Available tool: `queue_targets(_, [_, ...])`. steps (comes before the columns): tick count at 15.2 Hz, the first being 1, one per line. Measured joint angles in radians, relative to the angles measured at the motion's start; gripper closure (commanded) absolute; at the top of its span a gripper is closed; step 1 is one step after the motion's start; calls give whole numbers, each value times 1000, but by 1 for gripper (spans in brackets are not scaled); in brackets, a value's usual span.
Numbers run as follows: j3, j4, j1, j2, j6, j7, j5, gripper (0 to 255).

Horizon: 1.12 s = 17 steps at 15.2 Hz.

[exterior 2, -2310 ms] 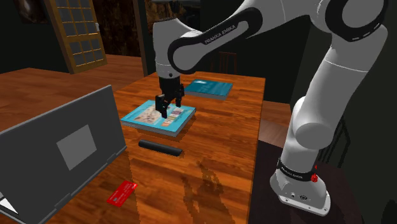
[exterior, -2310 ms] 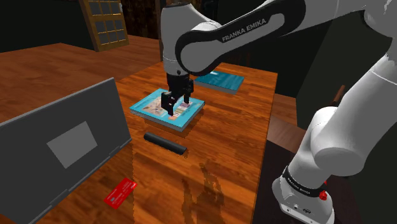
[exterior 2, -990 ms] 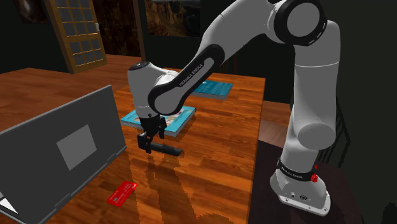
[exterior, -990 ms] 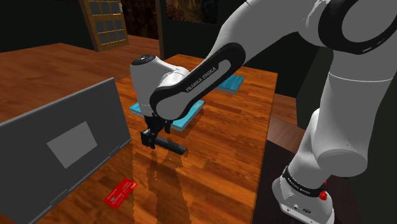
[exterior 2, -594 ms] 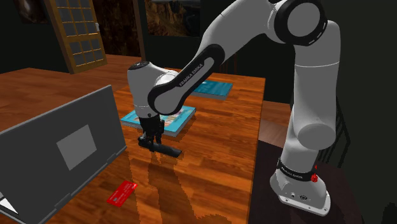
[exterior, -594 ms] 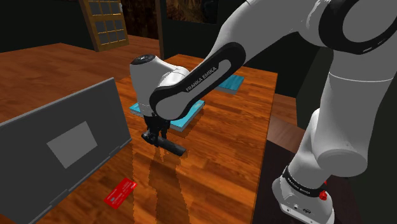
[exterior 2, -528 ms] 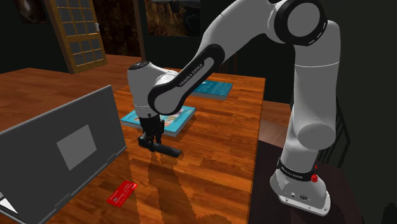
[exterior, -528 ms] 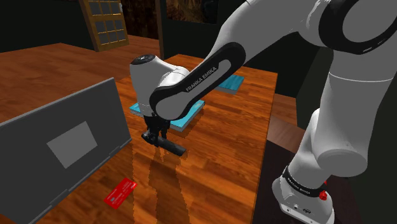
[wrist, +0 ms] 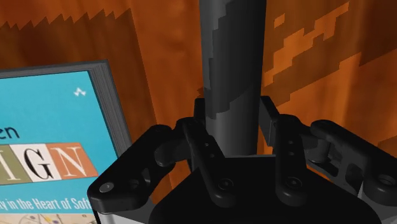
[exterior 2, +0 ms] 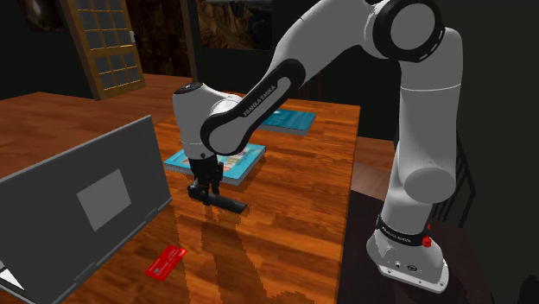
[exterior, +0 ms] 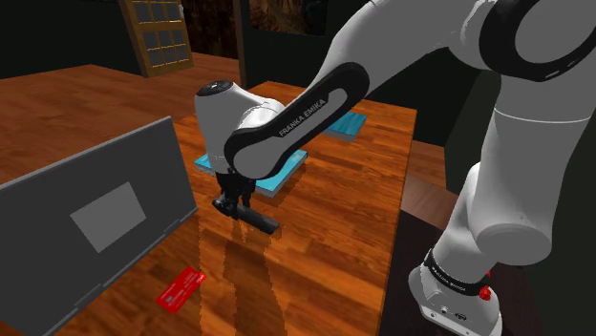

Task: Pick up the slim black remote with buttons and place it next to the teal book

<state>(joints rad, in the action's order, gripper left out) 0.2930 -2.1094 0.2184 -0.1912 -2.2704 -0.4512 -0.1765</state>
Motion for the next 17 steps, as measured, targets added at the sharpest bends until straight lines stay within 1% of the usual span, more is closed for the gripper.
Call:
queue_targets(14, [8, 70, -8, 96, 160, 45, 50, 255])
queue_targets(17, [9, 98, -8, 109, 201, 51, 57, 255])
